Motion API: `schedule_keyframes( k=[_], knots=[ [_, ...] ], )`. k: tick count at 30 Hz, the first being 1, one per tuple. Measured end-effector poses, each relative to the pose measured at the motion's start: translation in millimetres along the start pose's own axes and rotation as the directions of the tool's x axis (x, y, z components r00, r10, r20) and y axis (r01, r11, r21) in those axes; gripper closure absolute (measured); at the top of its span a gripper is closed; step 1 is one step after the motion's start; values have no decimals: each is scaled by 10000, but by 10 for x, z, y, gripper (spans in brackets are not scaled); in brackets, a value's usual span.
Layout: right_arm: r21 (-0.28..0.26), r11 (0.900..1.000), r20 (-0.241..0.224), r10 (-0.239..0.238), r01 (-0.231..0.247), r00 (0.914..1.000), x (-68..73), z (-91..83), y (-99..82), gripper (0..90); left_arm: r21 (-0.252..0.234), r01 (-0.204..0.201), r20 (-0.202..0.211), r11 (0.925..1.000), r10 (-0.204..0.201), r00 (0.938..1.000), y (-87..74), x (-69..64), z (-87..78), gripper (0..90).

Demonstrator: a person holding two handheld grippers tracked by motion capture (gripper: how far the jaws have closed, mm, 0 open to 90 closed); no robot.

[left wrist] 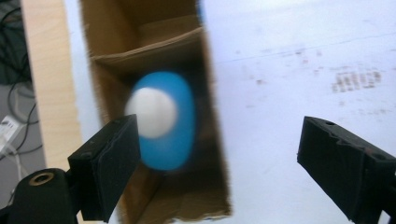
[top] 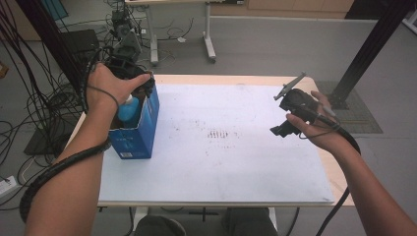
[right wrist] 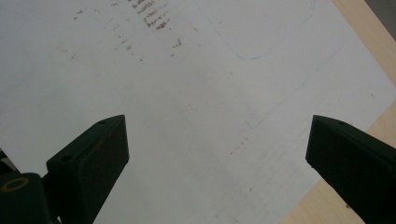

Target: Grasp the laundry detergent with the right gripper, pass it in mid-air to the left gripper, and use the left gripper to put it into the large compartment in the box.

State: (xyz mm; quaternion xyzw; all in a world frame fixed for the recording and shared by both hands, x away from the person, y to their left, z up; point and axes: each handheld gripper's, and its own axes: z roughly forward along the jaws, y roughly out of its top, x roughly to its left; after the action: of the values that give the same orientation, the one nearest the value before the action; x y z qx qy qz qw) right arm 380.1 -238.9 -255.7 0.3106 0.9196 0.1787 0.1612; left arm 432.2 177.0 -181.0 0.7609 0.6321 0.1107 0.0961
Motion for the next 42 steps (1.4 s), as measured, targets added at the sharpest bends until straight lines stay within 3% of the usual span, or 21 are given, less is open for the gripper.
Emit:
schedule_keyframes(
  k=[7, 11, 16, 27, 42],
  knots=[
    [251, 9996, 26, 97, -98, 9999, -110, 13, 37, 58, 68, -570, 474, 9984, 566, 9973, 28, -288, 18, 99],
    [409, 9991, -2, 105, -105, 9999, -162, 52, 60, 60, 91, -1193, 557, 9928, 1186, 9914, 51, -497, 49, 98],
    [583, 9983, 82, 64, -69, 9999, -243, 61, 117, 60, 35, -1602, 796, 9871, 1594, 9840, 68, -668, 55, 97],
    [634, 9980, 72, 19, -24, 10000, -286, 49, 185, 61, -60, -1831, 1008, 9831, 1827, 9780, 109, -810, 74, 98],
    [718, 9974, -27, -43, 45, 10000, -234, 59, 196, 61, -180, -1830, 1176, 9830, 1838, 9759, 87, -812, 102, 99]
  ],
)
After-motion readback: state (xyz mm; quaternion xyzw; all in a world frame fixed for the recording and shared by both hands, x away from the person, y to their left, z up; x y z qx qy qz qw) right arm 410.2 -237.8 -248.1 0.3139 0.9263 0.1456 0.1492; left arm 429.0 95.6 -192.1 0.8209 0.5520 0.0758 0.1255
